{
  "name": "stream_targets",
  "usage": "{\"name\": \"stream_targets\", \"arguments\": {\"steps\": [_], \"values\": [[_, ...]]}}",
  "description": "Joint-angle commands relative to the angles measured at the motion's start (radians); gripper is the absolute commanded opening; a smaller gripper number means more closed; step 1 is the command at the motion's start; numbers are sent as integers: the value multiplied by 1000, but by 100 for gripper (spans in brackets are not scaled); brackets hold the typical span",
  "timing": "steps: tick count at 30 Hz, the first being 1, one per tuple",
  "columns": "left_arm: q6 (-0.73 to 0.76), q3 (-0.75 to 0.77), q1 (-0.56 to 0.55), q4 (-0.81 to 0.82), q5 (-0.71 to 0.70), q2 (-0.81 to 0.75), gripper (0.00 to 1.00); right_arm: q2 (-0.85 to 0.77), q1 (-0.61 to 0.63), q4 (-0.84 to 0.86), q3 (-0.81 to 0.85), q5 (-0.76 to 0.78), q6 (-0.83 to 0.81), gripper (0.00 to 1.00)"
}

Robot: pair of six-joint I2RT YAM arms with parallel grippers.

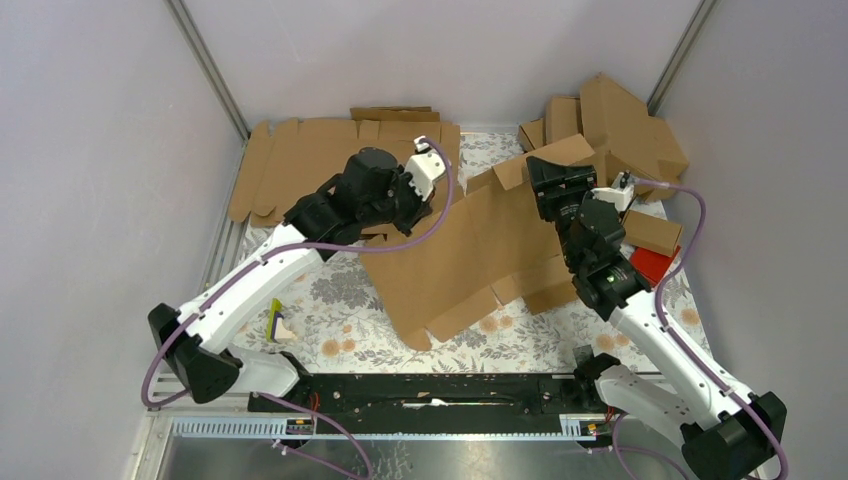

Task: Fold the paper box

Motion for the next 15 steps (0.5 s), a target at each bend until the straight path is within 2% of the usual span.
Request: {"name": "stream_targets", "arguments": {"steps": [1,3,5,10,15], "values": [[73,36,-8,23,-78,-118,0,-33,-3,28,27,-23,-152,74],[93,67,-9,-21,-93,-132,0,-28,-3,-52,51,-67,-251,86],[109,101,-9,-73,-105,-134,0,-40,-3,-101,31,-103,-324,92],[165,121,-9,-169,-164,-140,0,-134,-3,-114,-105,-260,-536,97],[233,168,-9,-262,-223,-110,0,-181,-3,-187,-191,-306,-680,99]]}}
